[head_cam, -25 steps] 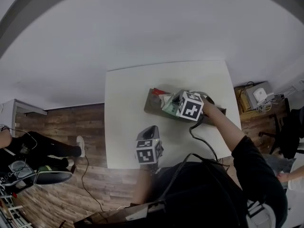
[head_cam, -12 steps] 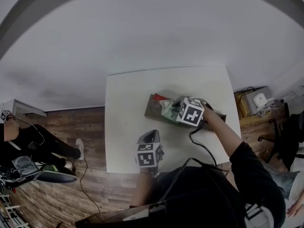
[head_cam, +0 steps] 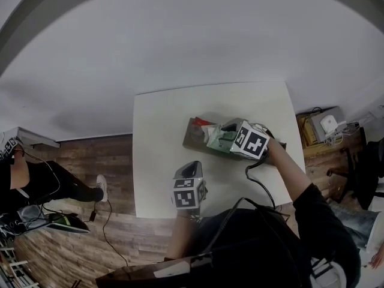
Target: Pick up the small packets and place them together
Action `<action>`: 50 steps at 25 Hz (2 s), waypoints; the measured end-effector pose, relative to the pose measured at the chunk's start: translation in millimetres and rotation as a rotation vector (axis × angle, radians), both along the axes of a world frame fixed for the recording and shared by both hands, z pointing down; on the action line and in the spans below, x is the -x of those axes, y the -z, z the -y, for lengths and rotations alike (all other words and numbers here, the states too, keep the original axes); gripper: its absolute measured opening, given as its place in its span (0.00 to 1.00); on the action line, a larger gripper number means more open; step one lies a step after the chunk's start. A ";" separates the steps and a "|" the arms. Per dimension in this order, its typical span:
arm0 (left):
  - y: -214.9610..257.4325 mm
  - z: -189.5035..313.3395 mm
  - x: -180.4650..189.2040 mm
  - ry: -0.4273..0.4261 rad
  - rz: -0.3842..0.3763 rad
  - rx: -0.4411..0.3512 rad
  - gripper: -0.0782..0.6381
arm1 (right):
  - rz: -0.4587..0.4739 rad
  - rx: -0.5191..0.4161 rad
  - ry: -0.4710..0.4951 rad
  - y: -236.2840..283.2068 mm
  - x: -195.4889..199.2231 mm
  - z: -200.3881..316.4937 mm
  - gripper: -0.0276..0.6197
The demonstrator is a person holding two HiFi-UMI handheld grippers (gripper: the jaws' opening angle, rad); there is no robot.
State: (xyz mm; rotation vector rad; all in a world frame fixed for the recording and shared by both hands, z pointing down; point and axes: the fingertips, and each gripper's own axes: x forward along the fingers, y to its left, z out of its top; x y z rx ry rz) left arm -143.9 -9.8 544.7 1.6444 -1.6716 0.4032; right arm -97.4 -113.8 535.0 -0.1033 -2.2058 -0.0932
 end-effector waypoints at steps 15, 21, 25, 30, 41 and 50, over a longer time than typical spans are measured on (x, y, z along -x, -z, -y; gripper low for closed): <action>75.3 37.3 9.3 -0.031 0.055 -0.182 0.10 | 0.613 0.078 -0.517 142.6 -64.5 17.8 0.05; 108.3 65.7 -5.4 -0.073 0.082 -0.263 0.11 | 0.699 -0.006 -0.600 171.0 -82.1 27.1 0.04; 130.9 77.0 -14.8 -0.082 0.092 -0.324 0.10 | 0.708 -0.032 -0.615 175.8 -89.8 25.7 0.04; 142.8 80.5 -21.5 -0.090 0.103 -0.351 0.10 | 0.732 -0.036 -0.611 176.9 -97.4 23.0 0.04; 145.3 76.3 -22.3 -0.087 0.090 -0.351 0.10 | 0.732 -0.059 -0.604 182.6 -94.1 17.4 0.04; 146.2 72.5 -20.2 -0.078 0.074 -0.361 0.11 | 0.752 -0.079 -0.584 191.7 -91.7 11.1 0.04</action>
